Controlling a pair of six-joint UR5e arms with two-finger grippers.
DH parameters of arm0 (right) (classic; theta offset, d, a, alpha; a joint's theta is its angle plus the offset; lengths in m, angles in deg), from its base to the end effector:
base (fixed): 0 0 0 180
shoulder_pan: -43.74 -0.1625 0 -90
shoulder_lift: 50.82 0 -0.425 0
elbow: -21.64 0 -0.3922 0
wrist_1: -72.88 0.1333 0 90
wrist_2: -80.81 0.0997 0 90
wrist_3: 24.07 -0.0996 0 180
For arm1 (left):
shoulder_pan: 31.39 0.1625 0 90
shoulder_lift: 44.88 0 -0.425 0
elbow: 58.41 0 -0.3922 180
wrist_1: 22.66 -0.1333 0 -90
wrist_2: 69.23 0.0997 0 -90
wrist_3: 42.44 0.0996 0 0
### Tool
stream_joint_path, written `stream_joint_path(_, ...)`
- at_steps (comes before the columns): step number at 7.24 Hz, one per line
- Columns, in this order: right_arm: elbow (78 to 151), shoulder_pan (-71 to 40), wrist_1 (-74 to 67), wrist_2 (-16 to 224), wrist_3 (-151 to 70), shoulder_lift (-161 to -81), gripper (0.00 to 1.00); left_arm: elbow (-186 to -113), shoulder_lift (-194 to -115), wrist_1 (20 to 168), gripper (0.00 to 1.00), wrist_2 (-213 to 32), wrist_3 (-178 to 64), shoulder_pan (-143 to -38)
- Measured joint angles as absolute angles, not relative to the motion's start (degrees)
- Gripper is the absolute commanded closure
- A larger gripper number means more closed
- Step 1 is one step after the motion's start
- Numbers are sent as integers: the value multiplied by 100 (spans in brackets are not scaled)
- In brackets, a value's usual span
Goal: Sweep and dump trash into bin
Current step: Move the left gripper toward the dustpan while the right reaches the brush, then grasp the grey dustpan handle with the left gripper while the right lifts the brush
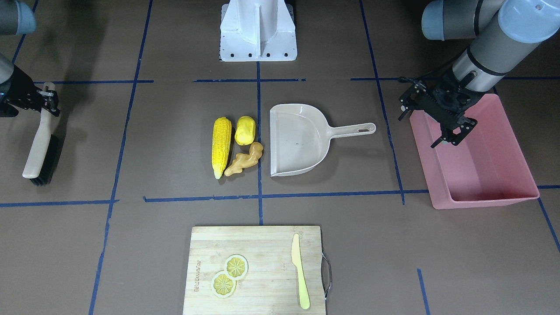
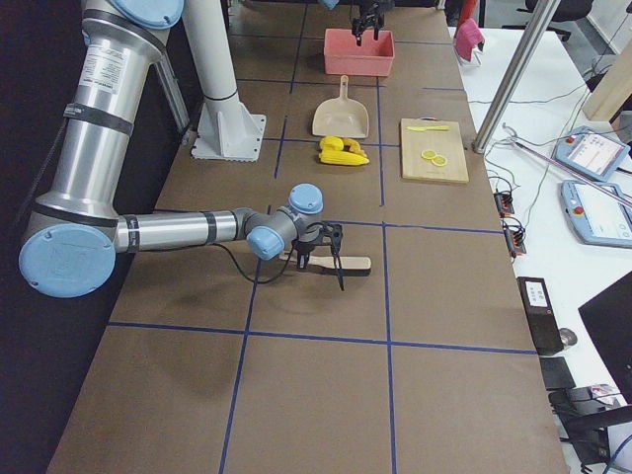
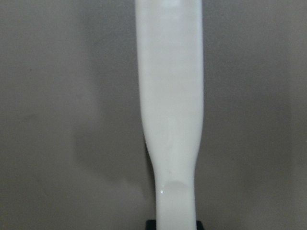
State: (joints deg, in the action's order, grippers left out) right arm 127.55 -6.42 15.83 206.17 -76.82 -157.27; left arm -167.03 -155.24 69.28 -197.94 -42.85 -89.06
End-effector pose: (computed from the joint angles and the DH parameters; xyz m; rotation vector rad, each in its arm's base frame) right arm -0.1979 -0.3553 0.5889 -0.0557 -0.8095 0.0383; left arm 0.2496 -0.5272 0.3077 0.4878 0.8329 0.7553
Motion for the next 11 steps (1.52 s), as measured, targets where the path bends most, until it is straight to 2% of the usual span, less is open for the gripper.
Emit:
stream_joint_path(2, 12876, -792, 1485, 20655, -7675, -15739, 100, -16706, -15524, 6933, 0, -19783, -4269, -8830)
stream_joint_path(6, 13963, -942, 40, 20669, -7659, -15667, 100, -16719, -15471, 7065, 0, -19784, -2678, -8712)
stream_joint_path(8, 14312, -956, -617, 20675, -7637, -15330, 100, -16726, -15468, 7231, 0, -19784, -1824, -8576)
stream_joint_path(11, 14596, -895, -1574, 20676, -7636, -14668, 100, -16709, -15535, 7220, 0, -19776, -1694, -7799)
